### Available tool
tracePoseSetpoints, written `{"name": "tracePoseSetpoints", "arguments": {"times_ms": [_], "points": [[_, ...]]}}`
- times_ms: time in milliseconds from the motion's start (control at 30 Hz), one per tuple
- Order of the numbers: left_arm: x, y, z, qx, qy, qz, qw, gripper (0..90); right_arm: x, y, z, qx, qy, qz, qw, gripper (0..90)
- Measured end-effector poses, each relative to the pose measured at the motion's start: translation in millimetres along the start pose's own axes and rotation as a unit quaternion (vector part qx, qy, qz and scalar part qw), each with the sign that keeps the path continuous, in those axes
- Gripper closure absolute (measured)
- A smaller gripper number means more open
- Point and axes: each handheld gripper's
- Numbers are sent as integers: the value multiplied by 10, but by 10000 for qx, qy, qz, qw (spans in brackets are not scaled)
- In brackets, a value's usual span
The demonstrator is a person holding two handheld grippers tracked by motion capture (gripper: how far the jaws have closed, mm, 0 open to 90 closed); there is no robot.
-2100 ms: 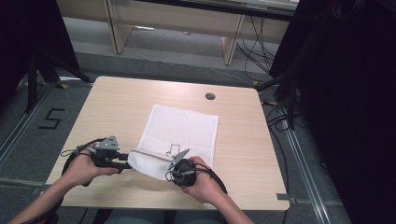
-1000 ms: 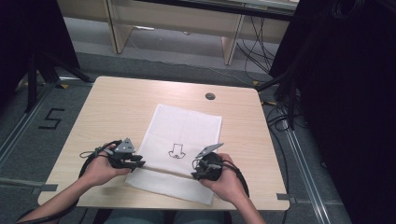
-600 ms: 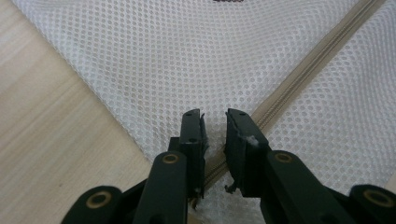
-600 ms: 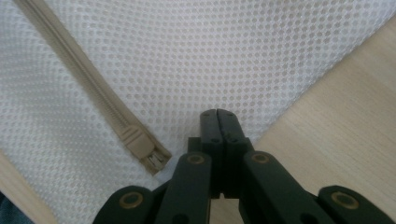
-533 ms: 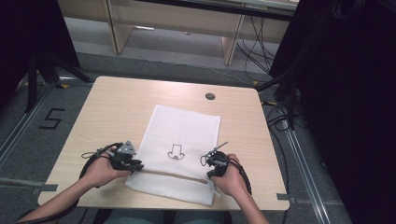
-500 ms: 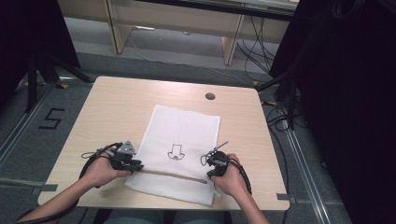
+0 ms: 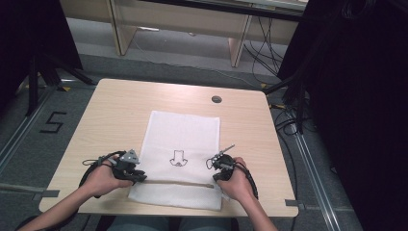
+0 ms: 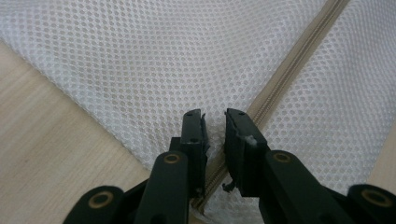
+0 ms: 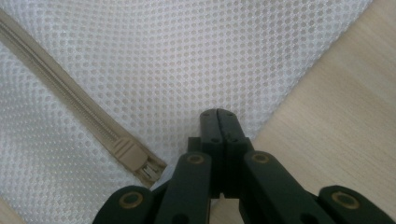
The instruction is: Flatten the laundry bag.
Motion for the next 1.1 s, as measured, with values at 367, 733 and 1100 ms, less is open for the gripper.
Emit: {"name": "tracePoseSetpoints", "arguments": {"times_ms": [367,733,1100], "points": [[2,37,9,27,-28,-28,10000,767,-8,12,-2,-17,20,39,10000,900],[16,31,5,51,-28,36,10000,759,-4,-22,-1,84,23,11,10000,900],[10,2,26,55,56,-4,10000,689,22,29,16,-87,196,-186,9996,897]]}}
Point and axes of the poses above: each handheld gripper's, and its own axes: z roughly backward along the jaws, x roughly out of its underside, y roughly to its right, and after that the axes turned 10 degrees about -z, right-handed
